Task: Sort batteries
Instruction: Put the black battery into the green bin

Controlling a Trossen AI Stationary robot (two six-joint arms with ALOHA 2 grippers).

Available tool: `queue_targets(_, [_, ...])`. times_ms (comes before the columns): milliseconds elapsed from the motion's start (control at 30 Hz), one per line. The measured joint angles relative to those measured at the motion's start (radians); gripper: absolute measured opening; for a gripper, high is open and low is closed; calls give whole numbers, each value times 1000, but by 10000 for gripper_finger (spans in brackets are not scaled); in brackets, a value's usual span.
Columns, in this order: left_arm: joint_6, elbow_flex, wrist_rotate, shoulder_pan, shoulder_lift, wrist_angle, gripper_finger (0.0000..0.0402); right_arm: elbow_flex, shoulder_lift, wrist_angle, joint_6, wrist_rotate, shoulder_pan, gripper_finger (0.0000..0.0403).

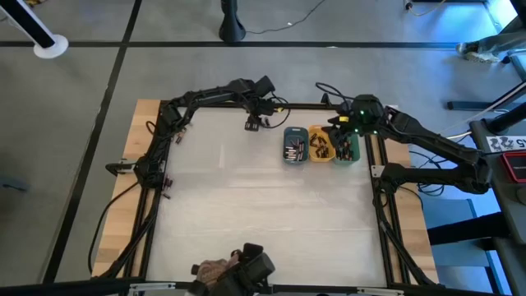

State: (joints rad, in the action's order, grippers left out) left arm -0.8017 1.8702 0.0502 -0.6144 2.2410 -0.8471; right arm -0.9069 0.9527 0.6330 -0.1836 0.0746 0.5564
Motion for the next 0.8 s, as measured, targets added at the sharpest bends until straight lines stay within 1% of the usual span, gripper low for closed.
queue_targets(133, [1,3,-49,-8,13,-10,187,20,0,0,6,-3,0,216])
queue_targets(367, [2,3,-39,-5,86,-11,186,20,0,-3,6,-3,0,216])
queue_targets(500, [20,9,-53,-6,103,-63,182,20,0,-3,6,-3,0,216])
queue_targets(567, [28,10,-69,-7,104,-97,164,20,0,-3,6,-3,0,216])
queue_targets(600, [35,9,-70,-6,104,-113,150,20,0,-3,6,-3,0,216])
queue_targets(667, [59,8,-65,-1,102,-139,112,20,0,-4,2,-3,0,216])
queue_targets(767, [120,8,-65,3,101,-158,44,20,0,-16,-22,-4,0,216])
queue_targets(800, [144,7,-65,5,100,-161,29,20,0,-21,-26,-4,0,216])
